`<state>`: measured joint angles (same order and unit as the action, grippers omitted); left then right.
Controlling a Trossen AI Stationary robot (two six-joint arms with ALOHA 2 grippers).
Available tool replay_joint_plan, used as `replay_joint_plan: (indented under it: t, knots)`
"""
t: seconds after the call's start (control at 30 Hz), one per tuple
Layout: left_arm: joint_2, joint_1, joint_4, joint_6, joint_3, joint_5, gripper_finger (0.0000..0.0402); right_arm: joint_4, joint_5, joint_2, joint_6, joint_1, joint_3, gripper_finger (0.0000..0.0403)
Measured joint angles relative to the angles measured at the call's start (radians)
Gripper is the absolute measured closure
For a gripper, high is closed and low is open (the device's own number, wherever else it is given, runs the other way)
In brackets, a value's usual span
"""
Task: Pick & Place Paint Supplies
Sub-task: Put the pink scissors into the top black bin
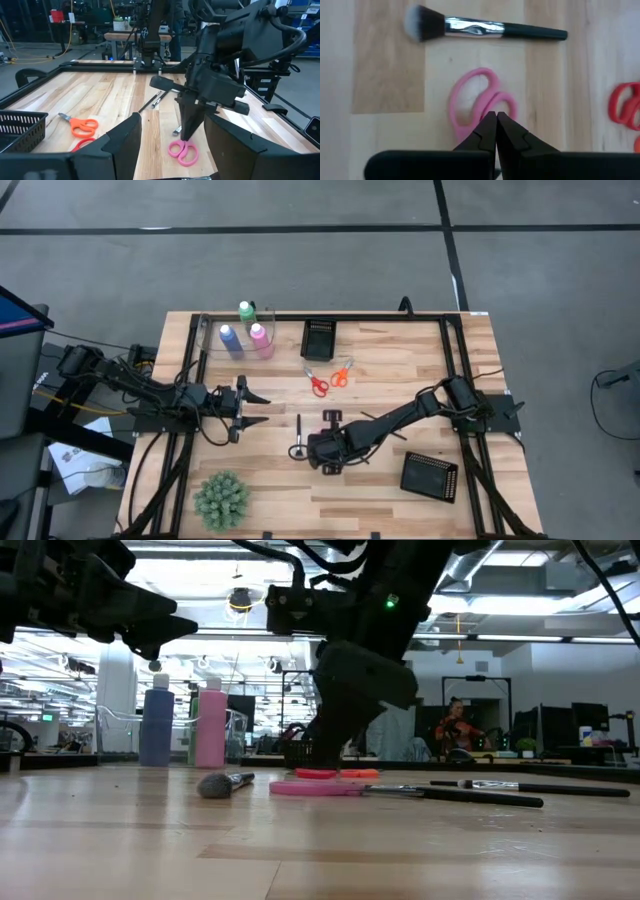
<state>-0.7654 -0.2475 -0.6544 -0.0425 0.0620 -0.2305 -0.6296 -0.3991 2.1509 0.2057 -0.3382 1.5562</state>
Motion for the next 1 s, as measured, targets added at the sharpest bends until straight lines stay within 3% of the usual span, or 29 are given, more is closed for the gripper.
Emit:
replay_joint_plan:
  t: [0.23, 0.37, 0.57, 0.7, 0.83, 1.0]
  knots:
    - [0.0, 0.0, 0.0, 0.0, 0.0, 0.0, 0.0192, 0.013, 0.162, -0.002, -0.022, 0.013, 0.001, 0.0388]
    - [0.0, 0.0, 0.001, -0.013, 0.0, 0.0, 0.0192, 0.015, 0.218, -0.002, 0.0, 0.045, 0.002, 0.033]
    - [0.0, 0.0, 0.002, -0.015, 0.0, 0.0, 0.0192, 0.023, 0.261, -0.002, -0.033, 0.068, 0.002, 0.0202]
    - [0.0, 0.0, 0.002, -0.015, 0.0, 0.0, 0.0192, 0.066, 0.344, -0.002, -0.056, 0.073, -0.005, 0.0131]
    - [0.0, 0.0, 0.002, -0.015, 0.0, 0.0, 0.0192, 0.11, 0.35, -0.002, -0.056, 0.08, -0.034, 0.0095]
    - [0.0, 0.0, 0.003, -0.015, 0.0, 0.0, 0.0192, 0.16, 0.336, 0.027, -0.052, 0.088, -0.049, 0.0086]
